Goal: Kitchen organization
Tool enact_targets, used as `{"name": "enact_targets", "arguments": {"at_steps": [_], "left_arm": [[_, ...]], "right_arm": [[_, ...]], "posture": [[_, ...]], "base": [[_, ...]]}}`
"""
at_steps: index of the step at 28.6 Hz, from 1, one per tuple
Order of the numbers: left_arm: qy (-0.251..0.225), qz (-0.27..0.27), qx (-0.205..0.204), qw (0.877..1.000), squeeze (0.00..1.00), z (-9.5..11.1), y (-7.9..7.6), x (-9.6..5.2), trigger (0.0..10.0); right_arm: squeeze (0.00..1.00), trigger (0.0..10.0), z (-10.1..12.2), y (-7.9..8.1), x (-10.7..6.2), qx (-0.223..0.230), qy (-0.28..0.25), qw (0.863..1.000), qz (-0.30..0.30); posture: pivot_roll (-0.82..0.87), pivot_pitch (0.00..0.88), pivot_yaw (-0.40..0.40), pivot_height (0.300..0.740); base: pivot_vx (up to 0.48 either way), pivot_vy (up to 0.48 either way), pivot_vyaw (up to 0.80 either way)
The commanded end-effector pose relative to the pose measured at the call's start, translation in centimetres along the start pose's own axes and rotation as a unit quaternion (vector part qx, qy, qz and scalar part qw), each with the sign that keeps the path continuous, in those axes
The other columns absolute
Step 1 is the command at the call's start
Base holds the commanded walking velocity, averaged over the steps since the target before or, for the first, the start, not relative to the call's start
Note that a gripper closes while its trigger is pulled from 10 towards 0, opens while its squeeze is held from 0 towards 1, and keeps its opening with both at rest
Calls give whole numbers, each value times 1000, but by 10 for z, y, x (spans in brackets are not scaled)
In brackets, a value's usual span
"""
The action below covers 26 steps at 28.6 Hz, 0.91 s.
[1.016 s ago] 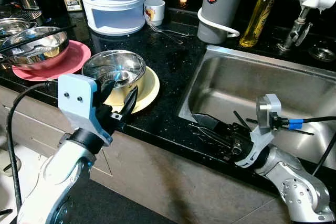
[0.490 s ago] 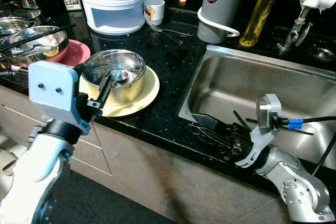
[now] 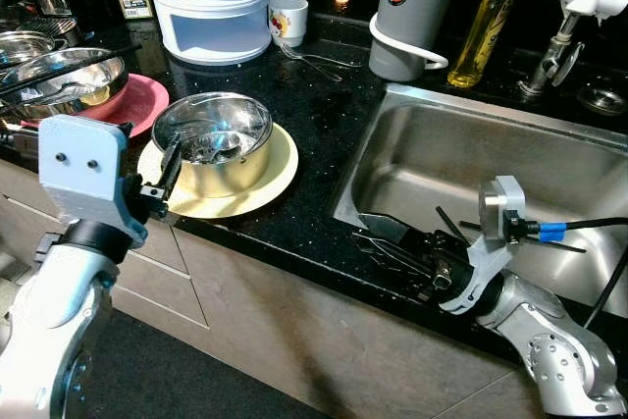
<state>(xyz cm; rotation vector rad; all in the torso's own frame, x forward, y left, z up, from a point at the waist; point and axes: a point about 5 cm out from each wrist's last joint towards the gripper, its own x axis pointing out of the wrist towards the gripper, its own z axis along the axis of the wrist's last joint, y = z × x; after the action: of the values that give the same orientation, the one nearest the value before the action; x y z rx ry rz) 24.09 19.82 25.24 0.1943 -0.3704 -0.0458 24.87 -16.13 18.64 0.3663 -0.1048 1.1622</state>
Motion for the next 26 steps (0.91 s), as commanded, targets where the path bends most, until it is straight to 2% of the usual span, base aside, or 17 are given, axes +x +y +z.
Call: {"name": "enact_targets", "arguments": {"at_steps": [1,7,14,21,26], "left_arm": [[-1,-16,-10,1000,0,-4,-2,3,10000],[-25,-45,-33,998,0,1,-12,8,10000],[-47,-61,-48,996,0,10,-18,14,10000],[-25,-67,-53,996,0,-5,-19,8,10000],[-20,-69,-61,996,0,-11,-22,11,10000]], "right_arm": [[0,10000,-6,2,-1,12,13,1000,3],[0,10000,-6,4,-1,12,12,1000,2],[0,10000,-6,4,-1,13,11,1000,1],[0,10000,-6,4,-2,13,12,1000,-3],[0,10000,-6,4,-2,13,12,1000,-4]], "posture": [[36,95,-32,740],[31,93,-28,740],[30,102,-27,740],[28,110,-27,740],[24,110,-29,740]], "base": [[0,0,0],[0,0,0],[0,0,0],[0,0,0],[0,0,0]]}}
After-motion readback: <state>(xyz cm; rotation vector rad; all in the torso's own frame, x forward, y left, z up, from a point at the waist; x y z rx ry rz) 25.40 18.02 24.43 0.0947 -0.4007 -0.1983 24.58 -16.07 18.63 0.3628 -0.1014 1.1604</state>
